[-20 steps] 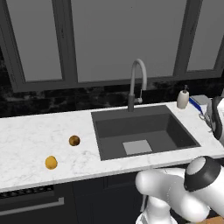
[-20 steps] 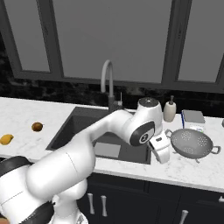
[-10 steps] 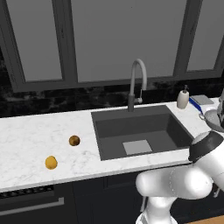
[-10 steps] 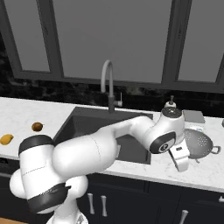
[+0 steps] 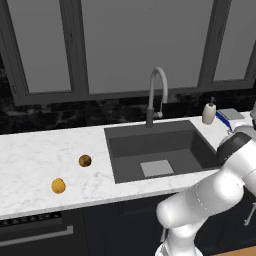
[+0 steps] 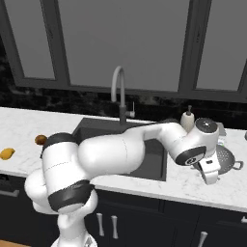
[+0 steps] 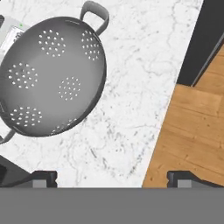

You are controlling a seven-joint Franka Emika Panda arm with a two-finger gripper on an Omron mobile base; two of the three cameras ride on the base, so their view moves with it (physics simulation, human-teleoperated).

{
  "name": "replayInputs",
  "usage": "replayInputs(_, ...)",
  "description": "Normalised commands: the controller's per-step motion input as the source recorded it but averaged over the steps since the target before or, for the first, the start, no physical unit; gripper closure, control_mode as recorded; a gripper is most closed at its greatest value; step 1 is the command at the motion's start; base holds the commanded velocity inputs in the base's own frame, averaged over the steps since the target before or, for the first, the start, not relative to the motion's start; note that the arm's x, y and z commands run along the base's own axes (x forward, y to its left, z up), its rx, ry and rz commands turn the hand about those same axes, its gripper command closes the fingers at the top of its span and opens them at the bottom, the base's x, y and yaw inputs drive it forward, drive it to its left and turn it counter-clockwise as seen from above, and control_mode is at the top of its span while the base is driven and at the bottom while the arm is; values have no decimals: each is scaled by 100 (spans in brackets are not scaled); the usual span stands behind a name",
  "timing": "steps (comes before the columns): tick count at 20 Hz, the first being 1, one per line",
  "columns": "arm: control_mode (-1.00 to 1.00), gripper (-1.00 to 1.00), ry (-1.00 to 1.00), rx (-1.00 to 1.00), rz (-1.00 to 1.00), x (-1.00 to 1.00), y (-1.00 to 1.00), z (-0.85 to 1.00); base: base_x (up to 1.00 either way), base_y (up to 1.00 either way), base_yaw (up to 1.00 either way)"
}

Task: Put the colander in the sink, put the pear, mango in the colander, and turn on the sink faucet and pour water over the colander.

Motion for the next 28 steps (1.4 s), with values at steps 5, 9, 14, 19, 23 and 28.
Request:
replayInputs(5,-100,-100,2,0,-5,38,-3,-14,0,0,0)
replayInputs(9,-100,-100,10,0,-12,11,-24,-39,0,0,0)
replayInputs(14,-100,-100,2,0,-12,13,-26,-19,0,0,0)
replayInputs(19,-100,-100,-3,0,-5,30,-24,-2,0,0,0)
replayInputs(23,-100,-100,0,0,-6,16,-28,-20,0,0,0)
replayInputs(28,-100,-100,0,0,-6,13,-21,-20,0,0,0)
